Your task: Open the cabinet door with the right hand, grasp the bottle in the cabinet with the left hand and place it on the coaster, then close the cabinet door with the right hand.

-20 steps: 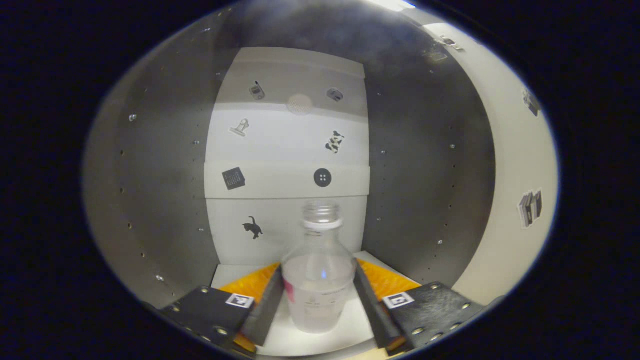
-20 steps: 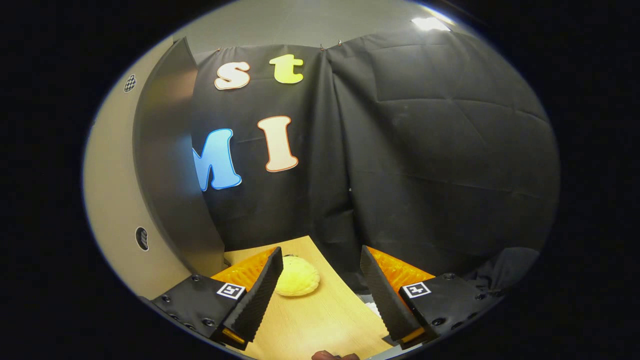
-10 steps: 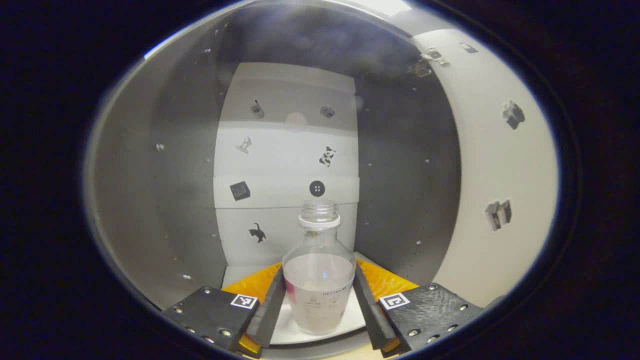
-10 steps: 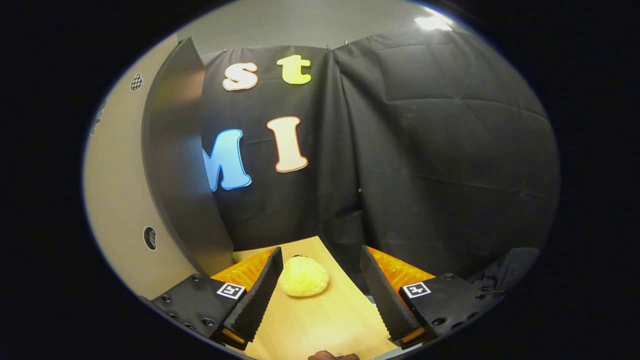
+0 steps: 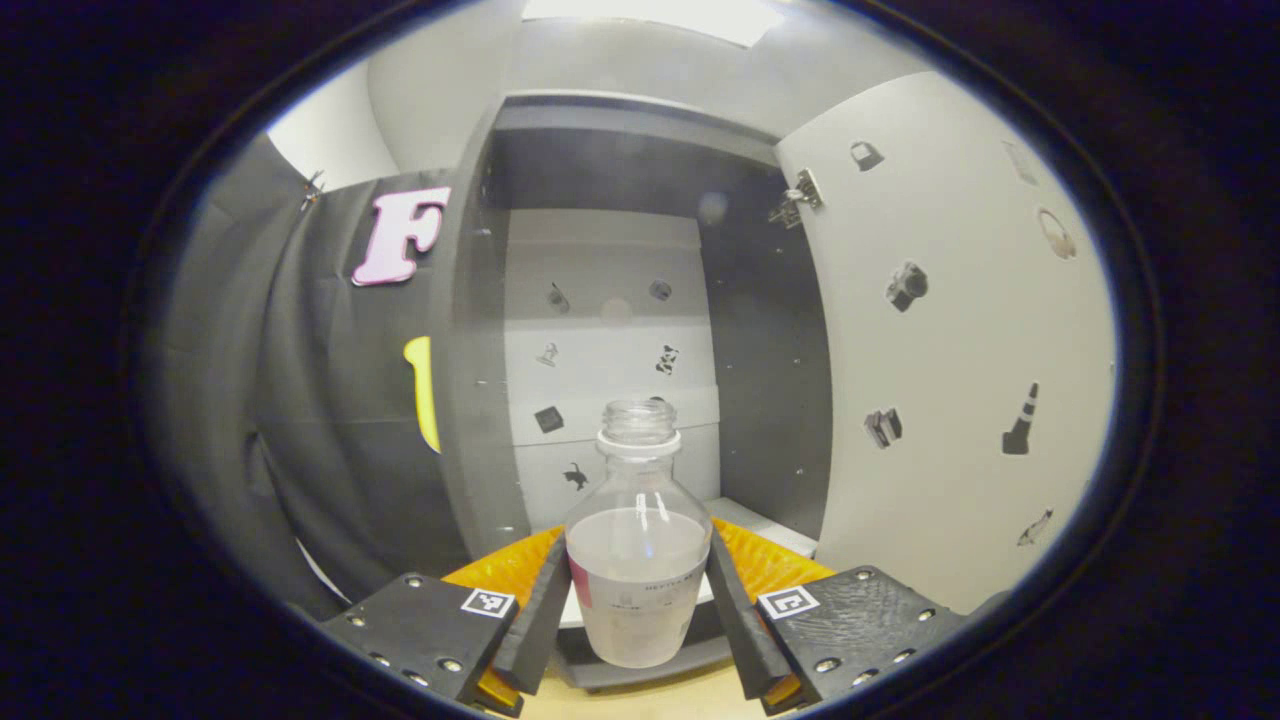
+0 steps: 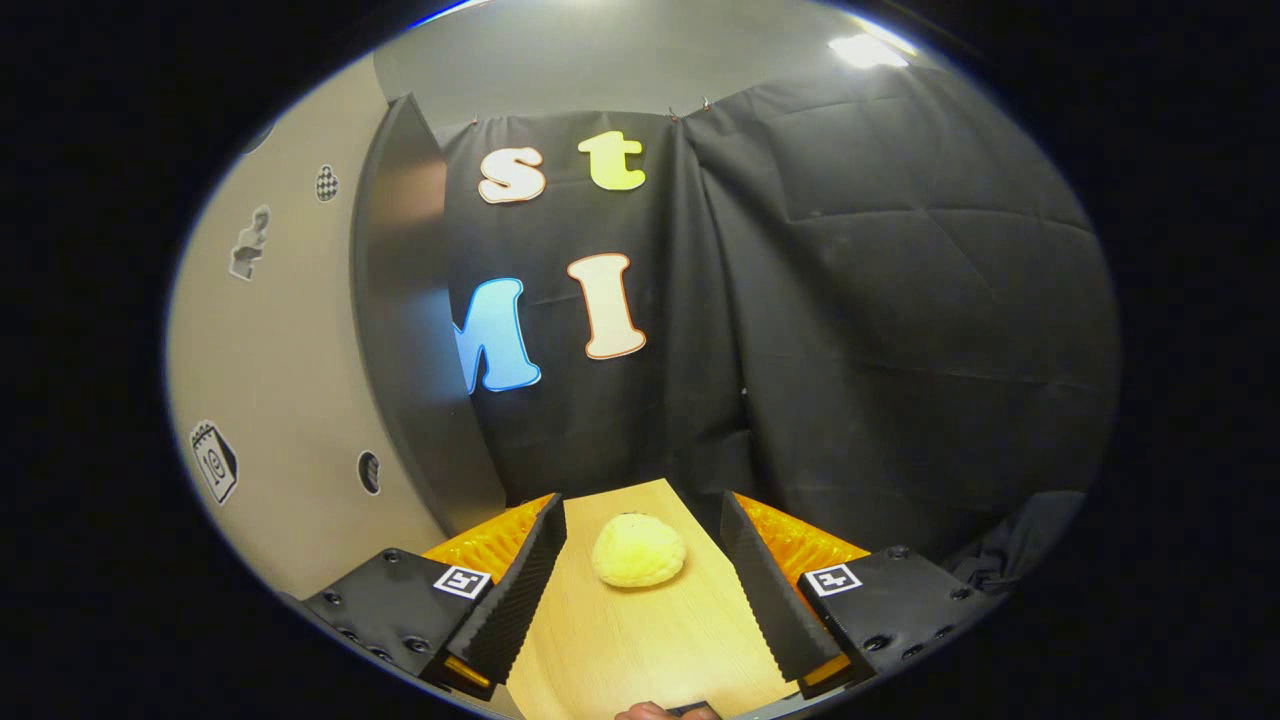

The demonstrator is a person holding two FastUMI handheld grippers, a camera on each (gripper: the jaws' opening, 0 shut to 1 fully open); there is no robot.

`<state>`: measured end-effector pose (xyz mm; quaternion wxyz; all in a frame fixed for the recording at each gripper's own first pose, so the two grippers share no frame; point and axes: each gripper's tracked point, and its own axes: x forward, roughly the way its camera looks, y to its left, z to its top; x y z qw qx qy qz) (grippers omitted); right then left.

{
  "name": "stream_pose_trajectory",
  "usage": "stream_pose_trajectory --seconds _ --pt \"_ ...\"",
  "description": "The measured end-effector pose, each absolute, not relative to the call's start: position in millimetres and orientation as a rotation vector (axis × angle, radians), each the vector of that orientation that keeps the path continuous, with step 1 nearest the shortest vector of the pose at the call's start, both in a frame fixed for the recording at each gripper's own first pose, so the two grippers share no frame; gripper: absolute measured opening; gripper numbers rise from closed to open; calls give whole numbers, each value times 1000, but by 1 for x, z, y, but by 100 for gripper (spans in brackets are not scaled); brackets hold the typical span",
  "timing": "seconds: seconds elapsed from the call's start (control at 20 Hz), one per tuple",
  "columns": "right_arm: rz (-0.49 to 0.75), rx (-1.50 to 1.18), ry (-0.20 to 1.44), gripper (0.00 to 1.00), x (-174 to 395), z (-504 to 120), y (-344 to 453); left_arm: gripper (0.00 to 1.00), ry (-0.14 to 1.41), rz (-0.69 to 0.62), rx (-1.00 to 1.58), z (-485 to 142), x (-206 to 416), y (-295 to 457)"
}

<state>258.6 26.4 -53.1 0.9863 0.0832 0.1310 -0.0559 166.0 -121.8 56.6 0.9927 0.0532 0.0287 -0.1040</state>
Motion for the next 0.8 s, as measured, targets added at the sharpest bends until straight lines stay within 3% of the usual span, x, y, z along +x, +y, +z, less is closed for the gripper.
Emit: stream_pose_trajectory --seconds 0.25,0.4,0.7,0.8 --pt "-21 203 265 98 221 -46 53 75 95 -151 96 27 81 -100" --pt "-9 171 249 98 193 -36 54 72 111 -95 68 -6 39 -78" --pt "-22 174 236 98 150 -27 47 75 119 -13 29 -92 -7 -52" --pt "17 205 253 98 144 -29 56 72 101 -25 24 -122 -15 -57"
